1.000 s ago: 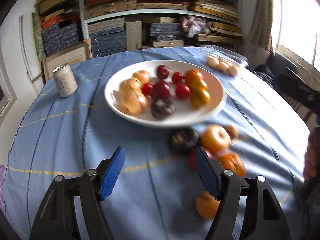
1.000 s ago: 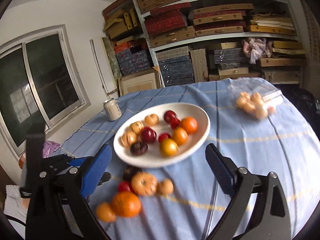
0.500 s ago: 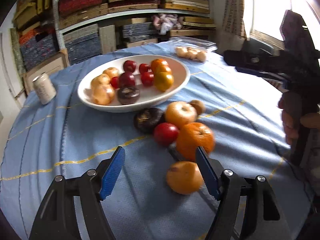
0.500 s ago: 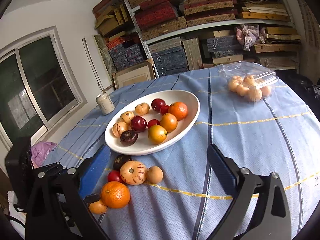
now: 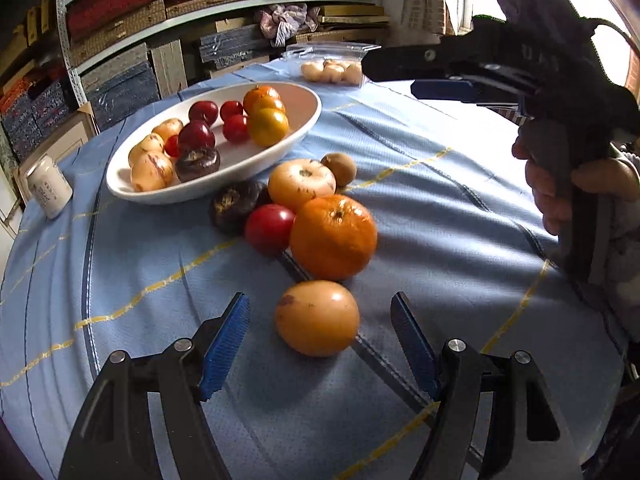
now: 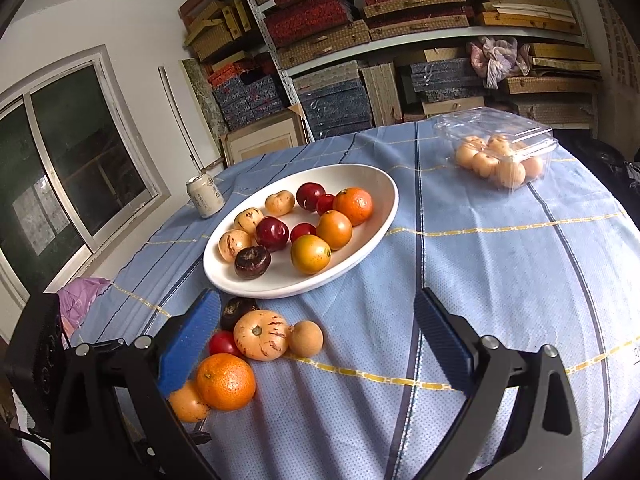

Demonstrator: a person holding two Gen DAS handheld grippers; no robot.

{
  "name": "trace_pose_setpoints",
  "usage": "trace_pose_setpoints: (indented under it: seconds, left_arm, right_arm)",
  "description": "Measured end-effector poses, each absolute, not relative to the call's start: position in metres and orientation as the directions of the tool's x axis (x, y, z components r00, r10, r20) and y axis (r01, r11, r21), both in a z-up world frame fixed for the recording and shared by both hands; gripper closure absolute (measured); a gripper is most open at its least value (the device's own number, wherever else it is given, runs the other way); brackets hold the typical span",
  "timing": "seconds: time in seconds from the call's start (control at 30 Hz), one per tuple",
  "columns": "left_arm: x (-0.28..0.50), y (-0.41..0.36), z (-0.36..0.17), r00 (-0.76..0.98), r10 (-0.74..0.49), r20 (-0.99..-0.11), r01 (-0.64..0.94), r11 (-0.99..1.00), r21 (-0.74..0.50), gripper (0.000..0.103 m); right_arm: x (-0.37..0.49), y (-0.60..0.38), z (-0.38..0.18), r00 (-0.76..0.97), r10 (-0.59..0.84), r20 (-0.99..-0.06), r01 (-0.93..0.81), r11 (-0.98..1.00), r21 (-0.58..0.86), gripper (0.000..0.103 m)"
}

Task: Organize fruits
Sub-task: 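Move the left tool to a yellow-orange round fruit while the right tool approaches an orange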

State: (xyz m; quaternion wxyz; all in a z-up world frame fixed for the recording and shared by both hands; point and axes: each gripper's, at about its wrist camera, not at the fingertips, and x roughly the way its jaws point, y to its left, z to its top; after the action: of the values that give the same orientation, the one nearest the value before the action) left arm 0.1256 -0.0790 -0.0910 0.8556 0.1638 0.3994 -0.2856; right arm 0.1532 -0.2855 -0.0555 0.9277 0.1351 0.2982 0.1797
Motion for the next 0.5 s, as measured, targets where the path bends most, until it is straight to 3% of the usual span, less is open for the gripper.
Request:
trace_pose_setpoints:
  seconds: [0.4,0.5]
  left_arm:
    - [0.1286,-0.0780,-0.0965,0.505,-0.353,-0.788,0.609,0.792,0.035,0.030]
    - [0.1302,-0.0753,-0.0952,0.501,-0.363,-0.785,0.606,0.795,0.020,0.044]
  right_arm:
    - [0.1541,-0.2768,-0.0598,0.735,0.418,-0.534,-0.267,0.902,0.339,0.007]
    - [0.1557,-0.2767,-0.0617,0.731,0.414,-0.542,-0.261,0.904,0.339,0.006]
